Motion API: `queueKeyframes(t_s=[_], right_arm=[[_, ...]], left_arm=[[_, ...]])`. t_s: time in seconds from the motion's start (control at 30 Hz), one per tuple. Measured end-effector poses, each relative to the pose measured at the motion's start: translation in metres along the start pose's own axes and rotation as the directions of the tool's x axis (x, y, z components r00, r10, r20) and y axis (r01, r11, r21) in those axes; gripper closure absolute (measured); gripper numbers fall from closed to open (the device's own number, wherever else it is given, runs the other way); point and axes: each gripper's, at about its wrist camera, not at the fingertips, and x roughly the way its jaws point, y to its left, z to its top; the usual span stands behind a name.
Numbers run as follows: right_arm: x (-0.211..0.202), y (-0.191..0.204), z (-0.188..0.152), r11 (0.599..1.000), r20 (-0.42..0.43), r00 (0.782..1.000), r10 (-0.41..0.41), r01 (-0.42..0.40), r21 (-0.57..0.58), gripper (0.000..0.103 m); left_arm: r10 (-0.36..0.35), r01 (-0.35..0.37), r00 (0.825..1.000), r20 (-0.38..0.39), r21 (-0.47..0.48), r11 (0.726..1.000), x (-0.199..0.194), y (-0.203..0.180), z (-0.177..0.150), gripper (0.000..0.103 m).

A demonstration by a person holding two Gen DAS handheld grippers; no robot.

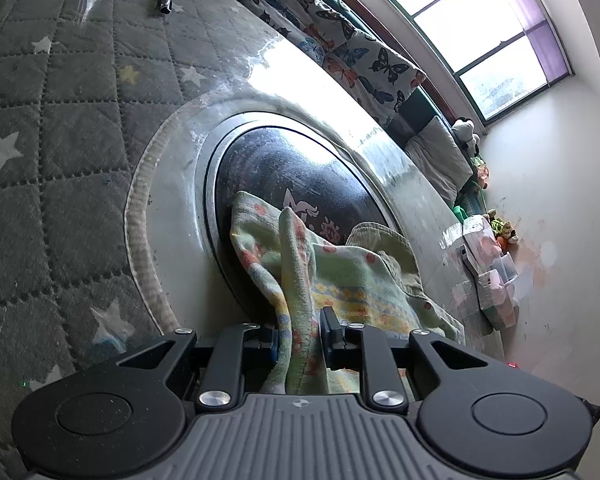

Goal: Fold clothes

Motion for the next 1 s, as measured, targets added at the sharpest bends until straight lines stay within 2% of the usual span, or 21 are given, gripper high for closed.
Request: queueKeyframes(t_s=[0.13, 0.17, 0.33, 0.53, 0.77, 1.0], right_arm=[[0.002, 0.006, 0.000, 1.000, 0.008, 1.000, 0.011, -0.011, 0.001, 0.088], [0.000, 0.006, 0.000, 1.000, 0.014, 1.000, 0.010, -0.010, 0.010, 0.090], [-0.014, 0.003, 0.000, 0.998, 0.063, 0.998, 0.012, -0.015, 0.054, 0.094], [-0.049, -0.004, 0.005, 0.998, 0.135, 0.991, -0.019, 0.012, 0.056, 0.095], [-0.087, -0.035, 0.010, 0.991, 0.185, 0.975, -0.124, 0.112, 0.078, 0.095], [-0.110, -0.080, 0.008, 0.967, 0.181, 0.952, -0.248, 0.231, 0.108, 0.095]], left_arm=[[0.012, -0.012, 1.000, 0.005, 0.029, 1.000, 0.000, -0.004, -0.001, 0.084], [0.016, -0.017, 1.000, 0.007, 0.039, 0.999, 0.000, -0.006, -0.001, 0.084], [0.015, -0.017, 1.000, 0.024, 0.108, 0.994, -0.006, -0.021, -0.003, 0.091], [-0.032, 0.026, 0.999, 0.027, 0.211, 0.977, -0.008, -0.059, -0.003, 0.093], [-0.085, 0.089, 0.996, -0.026, 0.290, 0.953, 0.020, -0.113, -0.013, 0.093], [-0.110, 0.143, 0.988, -0.109, 0.378, 0.915, 0.063, -0.170, -0.036, 0.093]])
